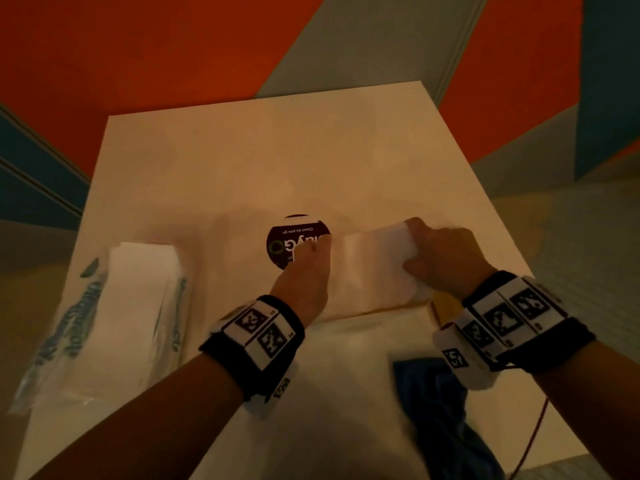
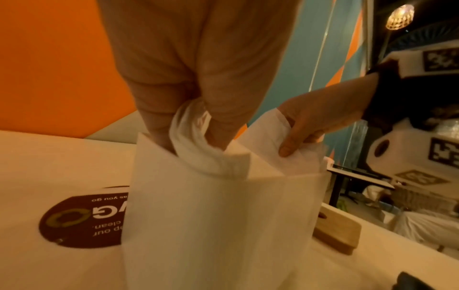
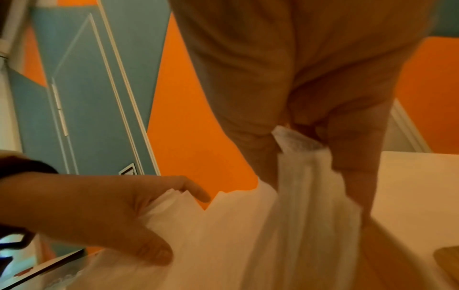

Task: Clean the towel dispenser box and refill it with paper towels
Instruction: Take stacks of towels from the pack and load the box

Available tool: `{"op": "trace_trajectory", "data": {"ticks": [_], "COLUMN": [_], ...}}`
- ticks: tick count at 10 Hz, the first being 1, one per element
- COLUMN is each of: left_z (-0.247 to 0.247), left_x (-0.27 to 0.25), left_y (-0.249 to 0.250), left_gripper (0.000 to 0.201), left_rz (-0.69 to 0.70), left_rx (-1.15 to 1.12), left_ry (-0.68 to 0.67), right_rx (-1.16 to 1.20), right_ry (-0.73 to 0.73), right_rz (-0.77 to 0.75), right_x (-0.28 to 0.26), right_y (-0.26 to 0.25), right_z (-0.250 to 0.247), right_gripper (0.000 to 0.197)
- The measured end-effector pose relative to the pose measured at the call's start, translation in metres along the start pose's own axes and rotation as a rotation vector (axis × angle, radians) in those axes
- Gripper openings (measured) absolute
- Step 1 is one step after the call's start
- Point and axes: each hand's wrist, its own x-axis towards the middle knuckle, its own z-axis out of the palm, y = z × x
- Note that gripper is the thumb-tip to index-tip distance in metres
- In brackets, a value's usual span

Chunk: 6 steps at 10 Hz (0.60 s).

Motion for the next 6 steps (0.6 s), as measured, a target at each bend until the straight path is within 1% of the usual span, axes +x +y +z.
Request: {"op": "trace_trajectory", "data": {"ticks": [1, 2, 3, 4, 5, 6], "left_z": [0.006, 0.011, 0.015, 0.012, 0.016, 0.022], "left_x": [-0.001, 0.0, 0.005, 0.006, 0.009, 0.01], "left_y": [0.002, 0.003, 0.005, 0.011, 0.009, 0.005], "left_gripper": [0.045, 0.047, 0.046, 0.038, 0.036, 0.049], "left_rz": [0.028, -0.014, -0.015, -0.039, -0.085, -0.072], "left_rx": [0.139, 0.377, 0.445, 0.344, 0.292, 0.415], "left_ry": [-0.006, -0.024, -0.093, -0.125, -0.167, -0.195], "right_rx": [0.072, 0.11, 0.011, -0.157, -0.219, -0.144], "right_ry": [-0.063, -0.105, -0.086, -0.065, -0.037, -0.026], "right_rz": [-0.026, -0.068, -0.163, -0.202, -0.218, -0.244], "right_x": [0.002, 0.009, 0.01, 0.012, 0.015, 0.013], "right_y": [0.001, -0.001, -0.006, -0.007, -0.006, -0.006], "right_z": [0.0, 0.005, 0.017, 0.034, 0.039, 0.036], "right_gripper": [0.052, 0.061, 0.065, 0.067, 0.069, 0.073]}}
